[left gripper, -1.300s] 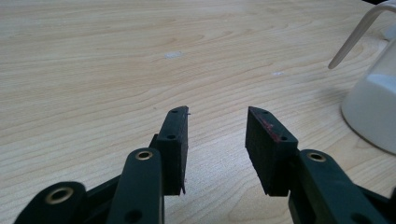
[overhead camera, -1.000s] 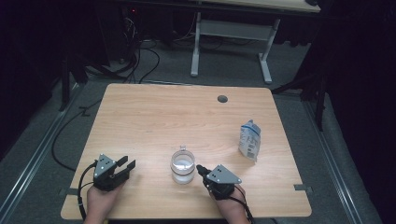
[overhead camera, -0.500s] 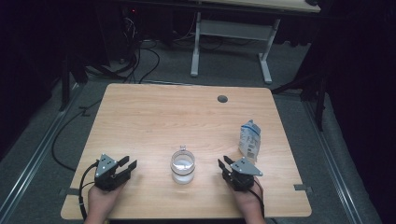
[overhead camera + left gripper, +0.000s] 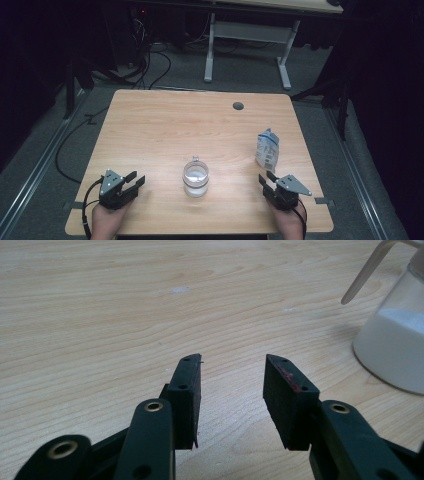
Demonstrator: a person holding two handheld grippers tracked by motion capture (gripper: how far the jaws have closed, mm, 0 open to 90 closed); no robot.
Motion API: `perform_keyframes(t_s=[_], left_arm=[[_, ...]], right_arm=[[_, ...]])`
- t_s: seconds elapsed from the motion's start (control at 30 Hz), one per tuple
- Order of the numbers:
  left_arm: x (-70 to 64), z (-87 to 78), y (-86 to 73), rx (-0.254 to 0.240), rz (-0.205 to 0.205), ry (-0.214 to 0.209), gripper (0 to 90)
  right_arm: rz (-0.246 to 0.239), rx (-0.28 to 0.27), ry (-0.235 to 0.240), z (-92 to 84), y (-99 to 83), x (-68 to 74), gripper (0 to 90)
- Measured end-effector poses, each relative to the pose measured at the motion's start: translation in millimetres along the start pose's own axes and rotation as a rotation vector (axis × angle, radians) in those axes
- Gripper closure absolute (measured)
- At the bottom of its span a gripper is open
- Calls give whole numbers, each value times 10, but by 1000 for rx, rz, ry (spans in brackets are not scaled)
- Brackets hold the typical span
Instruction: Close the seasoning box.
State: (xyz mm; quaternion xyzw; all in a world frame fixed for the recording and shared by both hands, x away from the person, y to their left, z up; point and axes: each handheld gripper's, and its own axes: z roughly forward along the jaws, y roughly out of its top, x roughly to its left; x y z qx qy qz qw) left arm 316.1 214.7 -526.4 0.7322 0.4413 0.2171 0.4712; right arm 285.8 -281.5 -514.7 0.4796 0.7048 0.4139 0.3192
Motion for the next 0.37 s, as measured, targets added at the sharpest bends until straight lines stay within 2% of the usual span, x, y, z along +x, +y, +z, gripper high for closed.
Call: perform_keyframes(t_s=[0.13, 0.37], left_arm=[[-7, 17, -9, 7, 3, 0, 592], [-5, 23, -5, 7, 7, -7, 592]], right_arm=[[-32, 6, 12, 46, 8, 69, 637], [-30, 12, 16, 51, 5, 85, 633]])
